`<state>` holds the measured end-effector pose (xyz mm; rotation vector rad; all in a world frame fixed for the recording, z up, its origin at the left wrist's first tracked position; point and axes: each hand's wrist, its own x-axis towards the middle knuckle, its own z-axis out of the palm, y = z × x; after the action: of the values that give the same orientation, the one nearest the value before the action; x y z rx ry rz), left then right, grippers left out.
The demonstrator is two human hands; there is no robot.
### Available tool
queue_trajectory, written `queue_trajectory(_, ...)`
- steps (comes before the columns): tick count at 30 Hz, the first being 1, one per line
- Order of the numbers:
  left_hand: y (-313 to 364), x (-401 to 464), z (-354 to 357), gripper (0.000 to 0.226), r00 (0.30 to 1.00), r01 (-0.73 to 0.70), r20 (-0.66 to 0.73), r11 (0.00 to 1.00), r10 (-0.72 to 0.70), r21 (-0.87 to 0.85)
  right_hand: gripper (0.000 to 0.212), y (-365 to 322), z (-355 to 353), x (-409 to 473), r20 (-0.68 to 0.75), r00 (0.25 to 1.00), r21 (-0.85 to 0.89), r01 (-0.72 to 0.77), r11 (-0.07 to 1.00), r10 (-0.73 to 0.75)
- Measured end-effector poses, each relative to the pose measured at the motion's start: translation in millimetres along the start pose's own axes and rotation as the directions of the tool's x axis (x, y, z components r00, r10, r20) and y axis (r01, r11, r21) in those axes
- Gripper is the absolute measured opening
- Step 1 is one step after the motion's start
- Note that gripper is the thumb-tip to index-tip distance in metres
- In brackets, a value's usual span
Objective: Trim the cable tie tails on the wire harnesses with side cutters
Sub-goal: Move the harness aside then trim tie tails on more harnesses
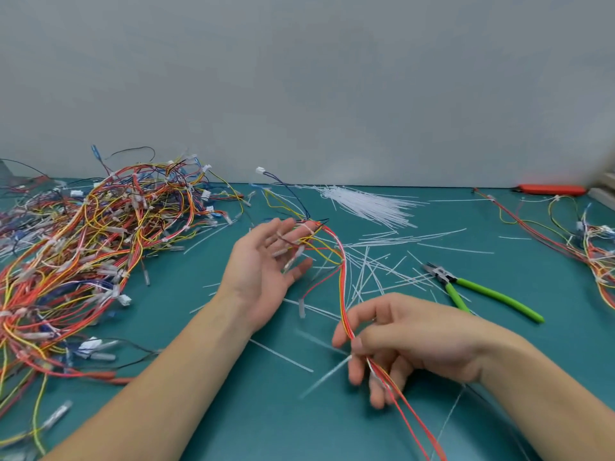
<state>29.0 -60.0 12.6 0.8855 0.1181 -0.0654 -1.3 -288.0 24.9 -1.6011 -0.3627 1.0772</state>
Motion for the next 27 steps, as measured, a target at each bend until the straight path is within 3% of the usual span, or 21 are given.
queue_trajectory(3, 9.7, -0.6, -8.6, 0.033, 0.982, 0.180, 0.101, 0.960, -0.161, -0.214, 0.019, -5.3, 1.4, -6.4, 0.094, 0.995, -0.069, 0.025, 0.997, -0.018)
queue_trajectory(7, 14.8, -4.2, -10.9, 0.052, 0.950, 0.291, 0.162, 0.946, -0.268, -0.143, 0.024, -9.1, 3.0, -11.5, 0.174, 0.984, -0.161, 0.009, 0.987, 0.019)
queue_trajectory(9, 12.9, -4.4, -8.5, 0.058, 0.967, 0.230, 0.103, 0.973, -0.231, 0.020, 0.027, -8.5, 4.7, -10.6, 0.190, 0.979, -0.198, -0.037, 0.980, 0.075)
queue_trajectory(13, 6.0, -4.1, -2.8, 0.049, 0.999, 0.010, 0.043, 0.968, -0.021, 0.250, 0.034, -6.1, 5.9, -6.9, 0.171, 0.974, -0.228, -0.109, 0.968, 0.150)
queue_trajectory(18, 3.1, -3.8, -6.5, 0.036, 0.981, -0.196, 0.098, 0.845, 0.170, 0.497, 0.033, -5.2, 4.5, -5.1, 0.192, 0.965, -0.214, -0.139, 0.967, 0.181)
queue_trajectory(23, 9.0, -4.6, -8.2, 0.032, 0.972, -0.232, 0.139, 0.884, 0.191, 0.406, 0.033, -5.5, 3.5, -4.7, 0.199, 0.965, -0.205, -0.131, 0.970, 0.173)
queue_trajectory(27, 15.9, -7.5, -7.0, 0.031, 0.932, -0.357, 0.200, 0.853, 0.301, 0.380, 0.037, -6.2, 3.1, -5.6, 0.183, 0.971, -0.195, -0.119, 0.973, 0.155)
